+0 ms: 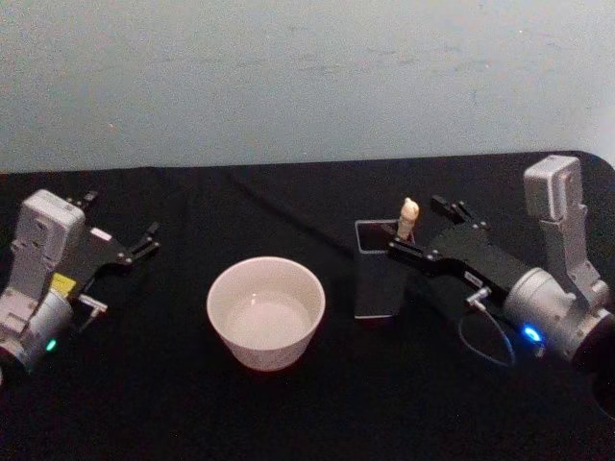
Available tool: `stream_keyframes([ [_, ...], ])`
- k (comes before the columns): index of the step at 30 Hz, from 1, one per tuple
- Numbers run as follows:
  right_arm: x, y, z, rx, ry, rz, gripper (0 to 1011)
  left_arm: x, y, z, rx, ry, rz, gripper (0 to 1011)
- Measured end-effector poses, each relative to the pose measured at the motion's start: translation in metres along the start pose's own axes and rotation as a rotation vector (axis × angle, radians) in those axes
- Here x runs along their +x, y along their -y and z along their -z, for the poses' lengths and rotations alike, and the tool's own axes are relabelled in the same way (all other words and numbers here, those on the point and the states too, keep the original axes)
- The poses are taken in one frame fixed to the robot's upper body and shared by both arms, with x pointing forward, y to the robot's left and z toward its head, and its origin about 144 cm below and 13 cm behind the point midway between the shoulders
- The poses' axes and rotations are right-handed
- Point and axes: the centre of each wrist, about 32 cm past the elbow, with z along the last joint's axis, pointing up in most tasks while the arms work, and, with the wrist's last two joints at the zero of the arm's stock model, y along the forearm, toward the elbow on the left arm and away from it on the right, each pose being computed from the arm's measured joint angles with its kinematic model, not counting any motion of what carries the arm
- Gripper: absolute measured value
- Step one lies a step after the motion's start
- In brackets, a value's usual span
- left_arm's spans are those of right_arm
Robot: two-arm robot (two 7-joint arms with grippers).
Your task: Pick up the stirring spoon with one hand, stir inside the cup, then place it back in its original position.
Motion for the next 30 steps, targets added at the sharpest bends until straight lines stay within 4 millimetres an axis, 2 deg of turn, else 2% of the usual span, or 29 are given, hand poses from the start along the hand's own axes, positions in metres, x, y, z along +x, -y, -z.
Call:
stream_keyframes([
  [9, 0.001, -0.019, 0.002, 0.009, -0.004, 0.003, 1002, 0.0, 0.0, 0.0, 0.0, 0.0, 0.0, 1001],
  [21, 0.002, -0.02, 0.002, 0.013, -0.002, 0.003, 1003, 0.0, 0.0, 0.0, 0.0, 0.0, 0.0, 1001],
  [30, 0.002, -0.02, 0.002, 0.012, -0.001, 0.003, 801, 0.0, 0.0, 0.0, 0.0, 0.0, 0.0, 1001],
])
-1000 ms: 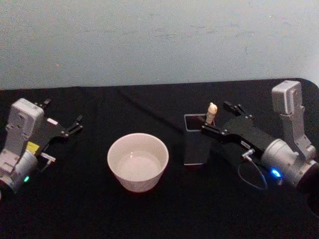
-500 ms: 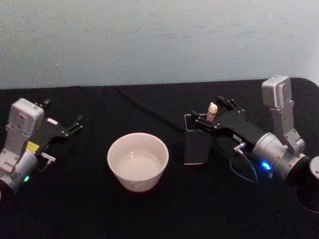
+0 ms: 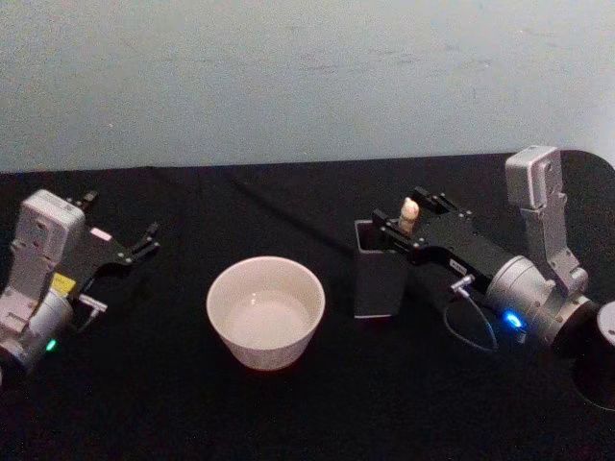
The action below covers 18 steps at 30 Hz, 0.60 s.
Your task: Pick up the stirring spoon with one hand, stir inside the cup, then place it back in its original position.
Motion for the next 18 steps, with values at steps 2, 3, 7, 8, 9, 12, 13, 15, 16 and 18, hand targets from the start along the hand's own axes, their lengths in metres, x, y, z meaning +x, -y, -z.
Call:
stream_keyframes([
  [2, -0.0001, 0.0, 0.0, 0.0, 0.0, 0.0, 746, 0.0, 0.0, 0.0, 0.0, 0.0, 0.0, 1001],
  [3, -0.0001, 0.0001, 0.0001, -0.001, 0.0, 0.0, 708, 0.0, 0.0, 0.0, 0.0, 0.0, 0.0, 1001],
  [7, -0.0001, 0.0002, 0.0001, -0.001, 0.0, 0.0, 593, 0.0, 0.0, 0.0, 0.0, 0.0, 0.0, 1001],
  [8, -0.0001, 0.0002, 0.0001, -0.001, 0.0, 0.0, 533, 0.0, 0.0, 0.0, 0.0, 0.0, 0.0, 1001],
  [9, -0.0001, 0.0002, 0.0001, -0.001, 0.0, 0.0, 508, 0.0, 0.0, 0.0, 0.0, 0.0, 0.0, 1001],
  [12, -0.0001, 0.0003, 0.0, -0.001, 0.0, 0.0, 404, 0.0, 0.0, 0.0, 0.0, 0.0, 0.0, 1001],
  [13, -0.0001, 0.0003, -0.0001, -0.001, 0.0, 0.0, 386, 0.0, 0.0, 0.0, 0.0, 0.0, 0.0, 1001],
  [15, -0.0001, 0.0003, -0.0001, -0.001, 0.0, 0.001, 306, 0.0, 0.0, 0.0, 0.0, 0.0, 0.0, 1001],
  [16, -0.0001, 0.0003, -0.0001, -0.001, 0.0, 0.001, 306, 0.0, 0.0, 0.0, 0.0, 0.0, 0.0, 1001],
  [18, 0.0, 0.0003, -0.0002, -0.001, -0.001, 0.001, 231, 0.0, 0.0, 0.0, 0.0, 0.0, 0.0, 1001],
])
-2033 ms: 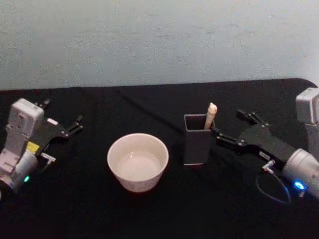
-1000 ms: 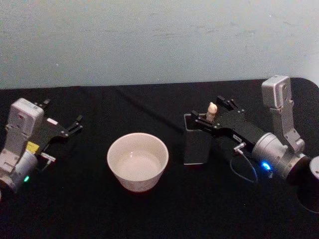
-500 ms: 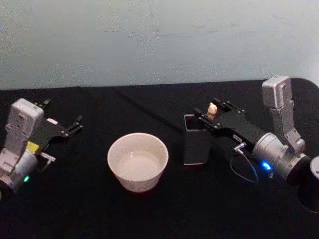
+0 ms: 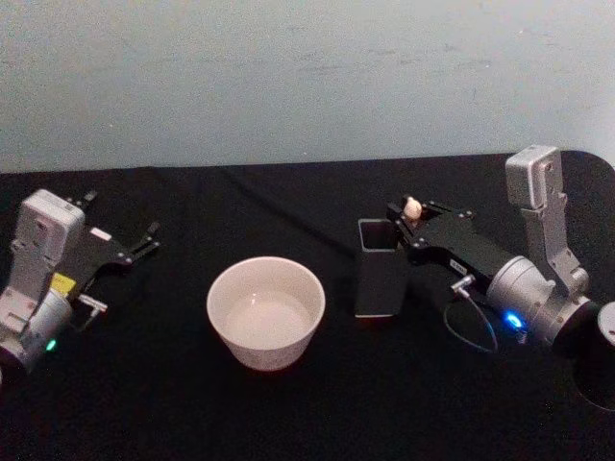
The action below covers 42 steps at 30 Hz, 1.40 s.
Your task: Pick up the stirring spoon with one hand, stir inside the cup, then place it back in its original position.
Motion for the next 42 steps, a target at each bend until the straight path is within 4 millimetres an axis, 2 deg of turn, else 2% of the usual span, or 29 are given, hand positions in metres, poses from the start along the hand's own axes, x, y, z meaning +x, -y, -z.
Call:
stream_keyframes([
  [12, -0.003, 0.001, -0.011, 0.022, 0.007, -0.032, 212, 0.0, 0.0, 0.0, 0.0, 0.0, 0.0, 1001],
  [31, 0.009, 0.012, -0.07, 0.186, 0.051, -0.076, 212, 0.0, 0.0, 0.0, 0.0, 0.0, 0.0, 1001],
  [36, 0.01, 0.008, -0.081, 0.241, 0.065, -0.093, 212, 0.0, 0.0, 0.0, 0.0, 0.0, 0.0, 1001],
  [42, 0.003, -0.005, -0.081, 0.254, 0.062, -0.146, 212, 0.0, 0.0, 0.0, 0.0, 0.0, 0.0, 1001],
])
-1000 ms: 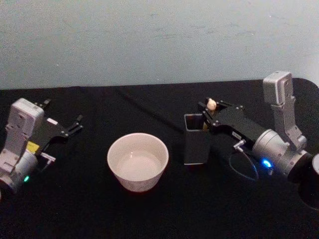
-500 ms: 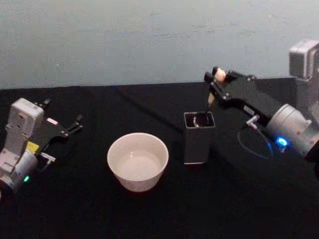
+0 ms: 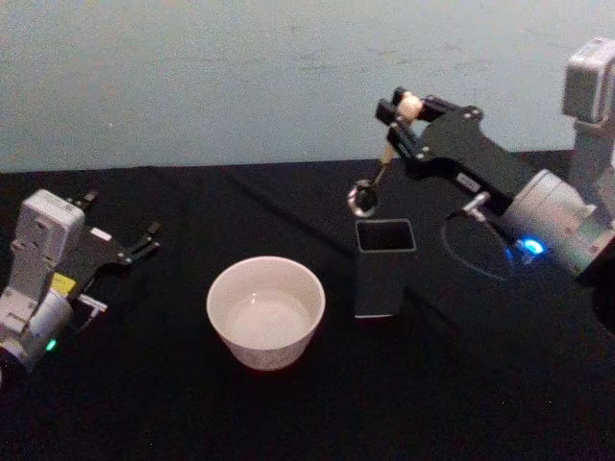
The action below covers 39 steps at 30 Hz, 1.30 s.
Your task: Pick up the stirring spoon with one hand, stir inside the cup, then place it back in its original position.
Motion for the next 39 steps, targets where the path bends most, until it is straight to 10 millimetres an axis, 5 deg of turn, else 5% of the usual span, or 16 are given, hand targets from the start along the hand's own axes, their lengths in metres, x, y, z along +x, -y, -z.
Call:
stream_keyframes([
  [21, -0.032, -0.043, 0.059, 0.0, 0.034, -0.316, 212, 0.0, 0.0, 0.0, 0.0, 0.0, 0.0, 1001],
  [39, -0.041, -0.053, 0.102, -0.076, 0.073, -0.33, 212, 0.0, 0.0, 0.0, 0.0, 0.0, 0.0, 1001],
])
